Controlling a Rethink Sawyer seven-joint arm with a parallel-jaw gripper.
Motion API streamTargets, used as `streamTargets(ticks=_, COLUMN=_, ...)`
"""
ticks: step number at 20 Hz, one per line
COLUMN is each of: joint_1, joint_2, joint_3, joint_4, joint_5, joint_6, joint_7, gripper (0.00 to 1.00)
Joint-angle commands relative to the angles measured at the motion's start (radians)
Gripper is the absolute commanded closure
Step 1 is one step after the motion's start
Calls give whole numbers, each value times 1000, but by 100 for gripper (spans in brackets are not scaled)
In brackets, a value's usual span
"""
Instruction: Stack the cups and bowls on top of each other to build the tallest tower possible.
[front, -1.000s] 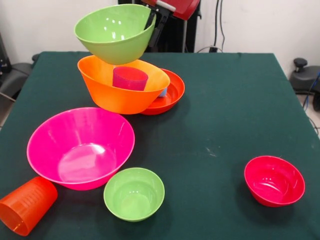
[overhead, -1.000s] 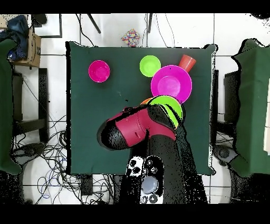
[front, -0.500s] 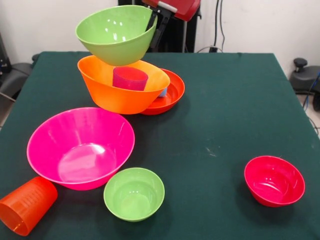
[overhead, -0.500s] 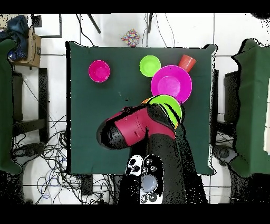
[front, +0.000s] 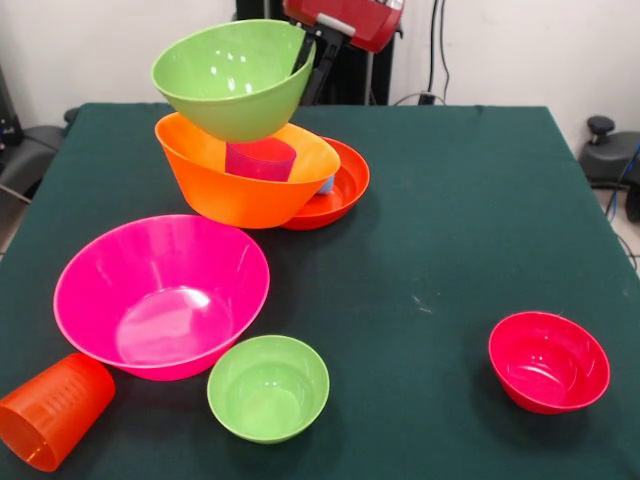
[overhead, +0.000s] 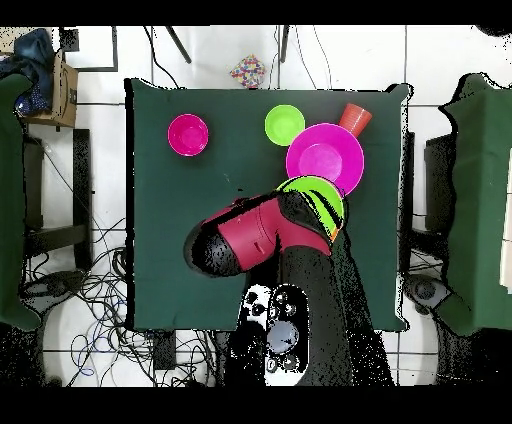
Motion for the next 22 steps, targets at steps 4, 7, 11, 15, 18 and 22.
streamTargets(ticks=4, joint_1=20, joint_2=47, joint_3=51, joint_4=-48, joint_5=-11, joint_6=2, joint_7=-30, gripper=100)
streamTargets(ticks=7, joint_1=22, joint_2=49, joint_3=48, joint_4=-49, joint_5=-12, joint_6=-1, joint_7=-28, gripper=100)
streamTargets(ticks=11, joint_1=24, joint_2=52, joint_3=44, joint_4=-50, joint_5=-15, joint_6=-8, joint_7=-25, gripper=100)
streamTargets(ticks=15, joint_1=30, joint_2=53, joint_3=38, joint_4=-50, joint_5=-23, joint_6=-15, joint_7=-21, gripper=100)
streamTargets(ticks=18, joint_1=56, joint_2=60, joint_3=8, joint_4=-67, joint_5=-50, joint_6=-56, joint_7=24, gripper=0)
streamTargets(ticks=22, joint_1=22, joint_2=46, joint_3=45, joint_4=-41, joint_5=-14, joint_6=-21, joint_7=-50, gripper=0)
